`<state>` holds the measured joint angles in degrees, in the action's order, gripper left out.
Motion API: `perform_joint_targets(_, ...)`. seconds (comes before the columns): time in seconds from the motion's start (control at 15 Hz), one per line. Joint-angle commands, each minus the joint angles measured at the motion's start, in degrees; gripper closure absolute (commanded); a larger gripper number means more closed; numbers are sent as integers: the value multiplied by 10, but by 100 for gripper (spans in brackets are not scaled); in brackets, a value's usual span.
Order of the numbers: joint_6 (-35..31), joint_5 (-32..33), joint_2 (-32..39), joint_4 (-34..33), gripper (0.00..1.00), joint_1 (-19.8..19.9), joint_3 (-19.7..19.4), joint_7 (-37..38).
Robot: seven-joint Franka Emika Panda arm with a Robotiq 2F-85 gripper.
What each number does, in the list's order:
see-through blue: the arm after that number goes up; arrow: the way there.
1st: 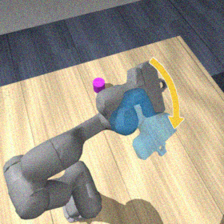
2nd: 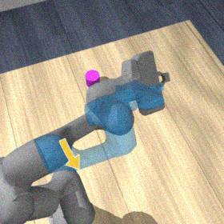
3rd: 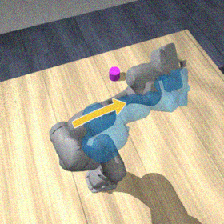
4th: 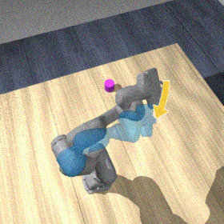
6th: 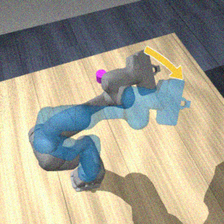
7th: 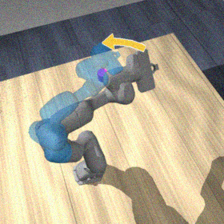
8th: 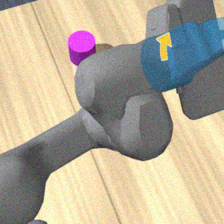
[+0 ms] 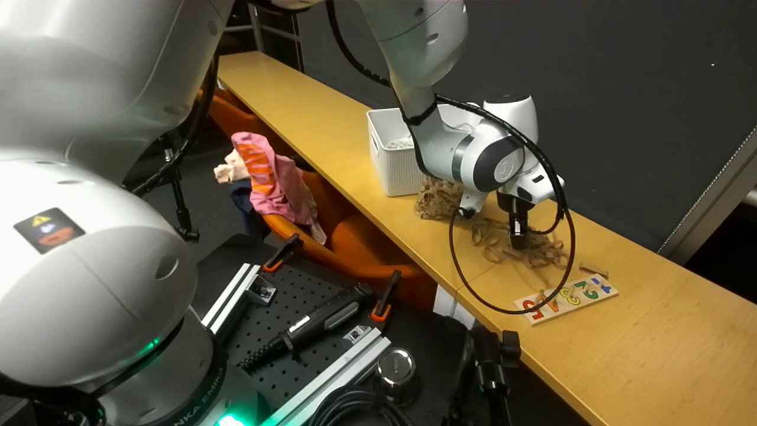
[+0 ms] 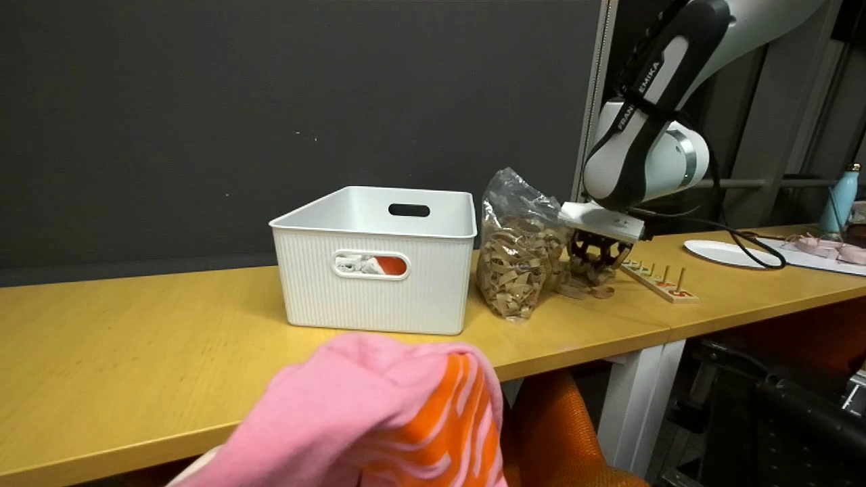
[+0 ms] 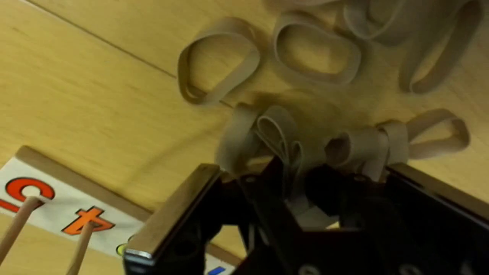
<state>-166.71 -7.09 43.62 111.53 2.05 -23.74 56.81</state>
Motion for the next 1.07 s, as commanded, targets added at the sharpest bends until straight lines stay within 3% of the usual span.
perform_joint_targets(0.0, -43, -1, -71, 82, 97, -56, -62, 16)
perform_joint_targets(0.27, -79, 8, -129, 129, 97, -87, -89, -8)
perform_joint_targets(0.47, -135, 10, -180, 186, 97, -138, -111, -27)
perform_joint_targets(0.8, -234, 44, -250, 279, 97, -290, -221, -36)
perform_joint_targets(1.0, -268, 35, -279, 313, 97, -396, -313, -59)
